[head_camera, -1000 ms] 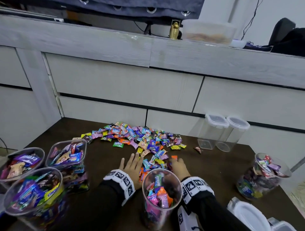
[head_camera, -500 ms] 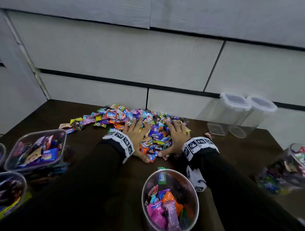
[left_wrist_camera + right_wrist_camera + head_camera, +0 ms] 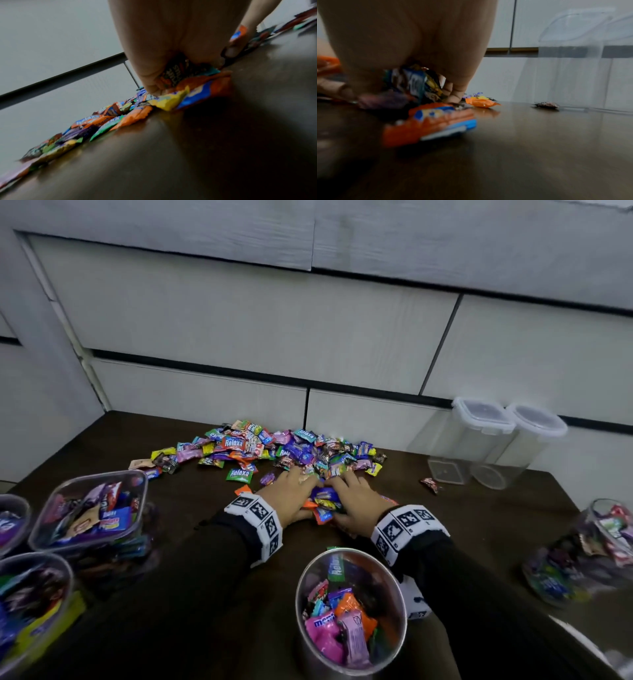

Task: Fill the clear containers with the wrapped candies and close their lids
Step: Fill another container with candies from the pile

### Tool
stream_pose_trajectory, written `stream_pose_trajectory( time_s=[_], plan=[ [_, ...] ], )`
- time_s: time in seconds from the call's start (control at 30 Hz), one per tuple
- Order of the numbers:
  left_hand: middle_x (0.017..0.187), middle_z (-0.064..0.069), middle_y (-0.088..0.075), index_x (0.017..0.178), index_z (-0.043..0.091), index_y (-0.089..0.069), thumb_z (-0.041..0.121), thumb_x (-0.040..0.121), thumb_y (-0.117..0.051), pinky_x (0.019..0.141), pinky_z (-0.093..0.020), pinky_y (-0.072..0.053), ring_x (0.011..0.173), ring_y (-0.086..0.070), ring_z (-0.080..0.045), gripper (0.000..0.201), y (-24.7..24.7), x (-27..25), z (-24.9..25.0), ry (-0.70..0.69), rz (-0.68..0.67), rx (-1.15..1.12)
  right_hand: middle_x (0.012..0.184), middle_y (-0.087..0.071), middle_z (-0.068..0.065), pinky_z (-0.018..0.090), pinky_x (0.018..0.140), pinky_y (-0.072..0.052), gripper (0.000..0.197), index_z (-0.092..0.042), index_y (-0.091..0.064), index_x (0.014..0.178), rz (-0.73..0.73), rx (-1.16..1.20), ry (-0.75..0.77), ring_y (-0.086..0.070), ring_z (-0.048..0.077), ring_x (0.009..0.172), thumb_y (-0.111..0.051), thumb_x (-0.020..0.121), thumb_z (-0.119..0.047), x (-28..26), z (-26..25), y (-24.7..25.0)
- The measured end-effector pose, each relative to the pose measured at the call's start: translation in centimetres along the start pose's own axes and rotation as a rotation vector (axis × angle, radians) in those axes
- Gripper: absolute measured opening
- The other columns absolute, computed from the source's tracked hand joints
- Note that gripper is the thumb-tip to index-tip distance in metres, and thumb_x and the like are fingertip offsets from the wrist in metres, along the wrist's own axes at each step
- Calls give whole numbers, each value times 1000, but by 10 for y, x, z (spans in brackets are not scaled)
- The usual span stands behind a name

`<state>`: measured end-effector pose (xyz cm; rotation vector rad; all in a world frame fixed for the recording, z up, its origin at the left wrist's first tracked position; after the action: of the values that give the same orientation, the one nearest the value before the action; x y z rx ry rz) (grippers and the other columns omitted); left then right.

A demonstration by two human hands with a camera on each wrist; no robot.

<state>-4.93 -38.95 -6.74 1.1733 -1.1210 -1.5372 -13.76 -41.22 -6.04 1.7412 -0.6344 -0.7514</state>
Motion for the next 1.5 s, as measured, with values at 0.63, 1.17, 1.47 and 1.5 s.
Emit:
stream_pose_trajectory(
  time_s=[0.63,1.17,1.47,1.5],
  plan=[
    [119,-11,-56,124,17,-50,40,97,-53,90,-34,-43,110,-53,-25,36,12,-54,-10,187,57,-342,126,-57,10,30,93,-39,48,-15,-49,130,46,127,-35,-53,28,116,-66,86,-23,-52,-3,26],
    [64,2,-51,92,33,-55,39,95,-57,41,-15,-29,42,-37,-3,6,129,-136,24,43,570,-796,132,-55,5,26,96,-42,52,-19,-54,129,235,406,-161,-55,21,115,-73,81,-28,-132,4,89],
    [82,2,-60,99,19,-61,35,94,-59,60,-22,-39,66,-50,-4,17,144,-178,105,-155,650,-772,105,-67,-1,17,76,-45,32,-21,-63,111,330,441,-48,-63,12,93,-73,81,-17,-171,-26,136],
    [87,0,-60,102,18,-60,35,94,-59,64,-24,-40,73,-52,-9,19,139,-179,109,-147,653,-761,104,-66,-1,15,74,-44,30,-22,-63,109,332,439,-49,-62,11,92,-72,81,-16,-174,-27,137]
  ],
)
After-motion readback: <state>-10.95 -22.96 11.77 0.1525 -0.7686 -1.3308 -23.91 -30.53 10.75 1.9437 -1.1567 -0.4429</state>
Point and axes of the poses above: each hand's wrist, its own x-axis towards the middle knuckle, its own y-axis out of the back of the hand, z = x × y, the point moved 10 cm from there along x, towards the middle knuckle
